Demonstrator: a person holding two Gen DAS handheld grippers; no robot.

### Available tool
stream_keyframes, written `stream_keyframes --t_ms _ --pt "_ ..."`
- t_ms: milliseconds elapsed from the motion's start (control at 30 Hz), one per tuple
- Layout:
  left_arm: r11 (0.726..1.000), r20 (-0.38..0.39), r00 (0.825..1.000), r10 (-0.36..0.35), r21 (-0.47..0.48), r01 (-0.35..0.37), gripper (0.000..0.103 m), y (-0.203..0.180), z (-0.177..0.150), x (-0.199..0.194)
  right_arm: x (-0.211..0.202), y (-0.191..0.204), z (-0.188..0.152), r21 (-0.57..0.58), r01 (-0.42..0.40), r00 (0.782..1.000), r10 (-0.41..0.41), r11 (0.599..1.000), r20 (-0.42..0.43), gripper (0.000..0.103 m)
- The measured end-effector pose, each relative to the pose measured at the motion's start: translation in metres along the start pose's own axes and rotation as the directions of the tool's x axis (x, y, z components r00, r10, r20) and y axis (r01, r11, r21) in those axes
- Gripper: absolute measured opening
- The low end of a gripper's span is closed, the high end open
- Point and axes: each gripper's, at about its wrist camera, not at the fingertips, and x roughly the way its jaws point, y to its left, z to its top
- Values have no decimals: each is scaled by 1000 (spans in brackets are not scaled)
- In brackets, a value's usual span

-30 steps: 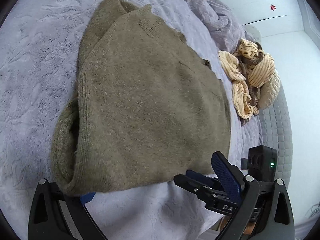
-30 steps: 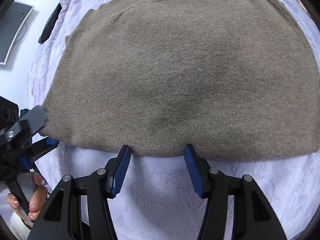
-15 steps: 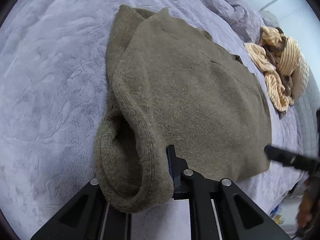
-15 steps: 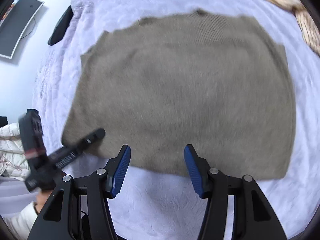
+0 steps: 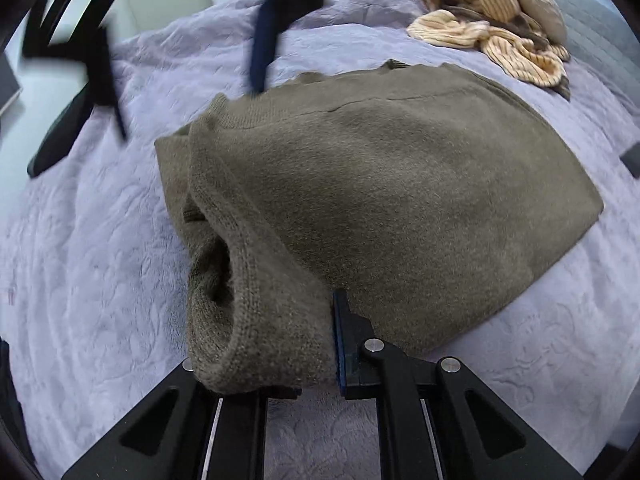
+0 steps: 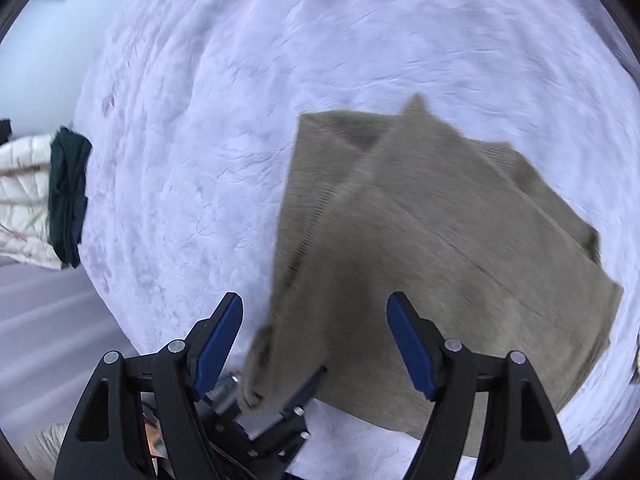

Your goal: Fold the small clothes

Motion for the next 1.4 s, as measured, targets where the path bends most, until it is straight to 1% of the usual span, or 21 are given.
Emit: stream_keyframes --t_ms 67,167,300,367,400,433,467,500,533,633,667,767,867,933,967,1000,1067,1167,1233,1333,1400 --pt "1000 8 1000 8 24 -8 12 -3 -1 1 21 16 16 -17 35 997 -37 999 -71 78" --pt "999 17 1000 10 39 -11 12 -7 -1 1 51 32 29 -32 130 978 -133 991 -163 78" --pt "1000 18 1000 -1 24 1 12 -3 -2 2 90 47 32 -78 237 926 -249 968 -283 79" --pt "1000 15 1000 -7 16 6 12 -2 -2 3 102 51 31 -113 291 900 -312 950 -304 79" --pt "1000 14 1000 -10 13 9 12 -1 -4 3 106 51 31 -122 312 891 -335 942 -307 78" --pt "1000 13 1000 -12 9 12 12 -1 -4 4 106 51 30 -123 322 889 -344 939 -302 67" --pt "1000 13 1000 -13 9 13 12 -1 -3 4 104 49 29 -123 330 891 -352 936 -288 53" --pt "1000 13 1000 -14 8 14 12 1 -3 3 98 46 28 -129 356 887 -378 926 -265 25" --pt "1000 16 1000 -20 3 20 12 2 -2 2 91 41 27 -111 340 901 -357 934 -247 20" --pt "999 31 999 -33 -4 33 12 1 4 -4 65 19 18 -21 237 954 -236 971 -184 18" --pt "999 38 998 -40 -4 41 12 1 7 -7 57 12 14 -1 199 967 -196 980 -160 18" --pt "998 66 996 -57 15 56 12 -6 19 -18 31 -10 -5 47 92 993 -88 995 -84 18" --pt "996 104 992 -69 63 62 12 -19 36 -33 0 -32 -25 72 21 1000 -22 997 7 18" --pt "993 128 989 -80 93 68 12 -31 49 -43 -21 -49 -37 96 -24 998 18 995 66 18" --pt "992 138 987 -85 107 71 12 -37 57 -48 -28 -51 -36 106 -44 995 34 993 94 18" --pt "990 149 984 -93 123 75 12 -44 65 -52 -38 -61 -37 116 -63 991 48 991 121 18" --pt "985 171 980 -105 154 79 12 -58 80 -61 -59 -83 -51 141 -113 978 85 984 188 18" --pt "973 193 972 -136 210 95 12 -86 103 -70 -96 -126 -73 175 -170 954 117 970 276 18" --pt "961 200 967 -157 259 102 12 -110 115 -70 -115 -155 -95 197 -215 930 139 957 340 18" --pt "939 178 965 -195 319 131 12 -146 125 -62 -126 -199 -127 233 -263 901 151 936 407 18" --pt "921 150 965 -217 358 152 12 -171 125 -51 -121 -233 -151 272 -304 882 162 913 442 18"
